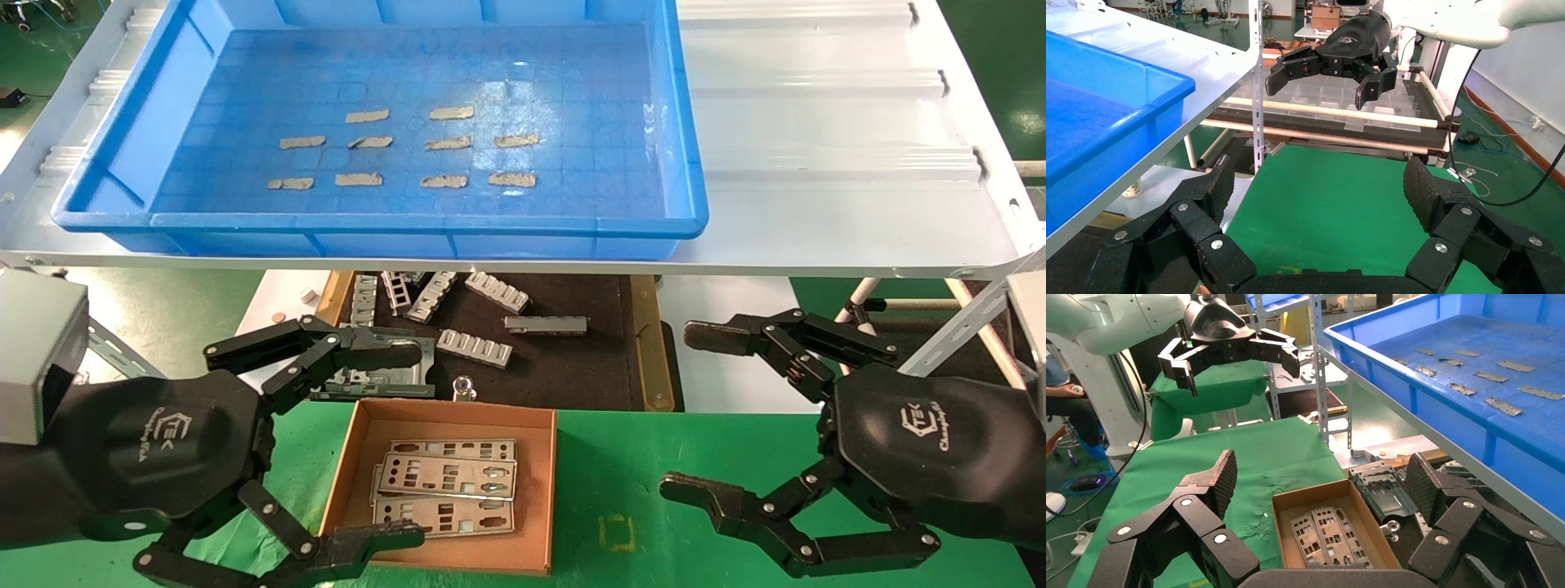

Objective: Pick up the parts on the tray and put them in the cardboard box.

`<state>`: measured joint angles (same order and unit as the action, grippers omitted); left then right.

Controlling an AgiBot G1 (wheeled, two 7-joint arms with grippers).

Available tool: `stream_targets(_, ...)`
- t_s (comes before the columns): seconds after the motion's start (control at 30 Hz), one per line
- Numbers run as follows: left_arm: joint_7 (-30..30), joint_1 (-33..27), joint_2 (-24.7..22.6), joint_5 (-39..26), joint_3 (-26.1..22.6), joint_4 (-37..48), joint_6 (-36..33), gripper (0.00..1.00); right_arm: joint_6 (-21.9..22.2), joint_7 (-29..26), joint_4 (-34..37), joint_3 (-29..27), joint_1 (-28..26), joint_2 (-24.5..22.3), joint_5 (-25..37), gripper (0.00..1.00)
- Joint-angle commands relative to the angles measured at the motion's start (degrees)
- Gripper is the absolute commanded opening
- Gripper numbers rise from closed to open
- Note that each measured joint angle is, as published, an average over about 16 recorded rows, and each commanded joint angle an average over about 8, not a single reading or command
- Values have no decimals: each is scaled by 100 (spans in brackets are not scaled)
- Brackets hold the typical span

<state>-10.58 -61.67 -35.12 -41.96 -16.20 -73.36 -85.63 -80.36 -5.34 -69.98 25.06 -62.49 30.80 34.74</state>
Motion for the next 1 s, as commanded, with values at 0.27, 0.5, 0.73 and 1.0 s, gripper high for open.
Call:
stream_targets(0.27,0,0,0,0,0,0,0,100,0,0,0,0,0,0,0,100)
stream_targets(0.5,0,0,0,0,0,0,0,100,0,0,0,0,0,0,0,100)
stream_targets(0.73,0,0,0,0,0,0,0,100,0,0,0,0,0,0,0,100)
stream_targets(1.0,0,0,0,0,0,0,0,100,0,0,0,0,0,0,0,100)
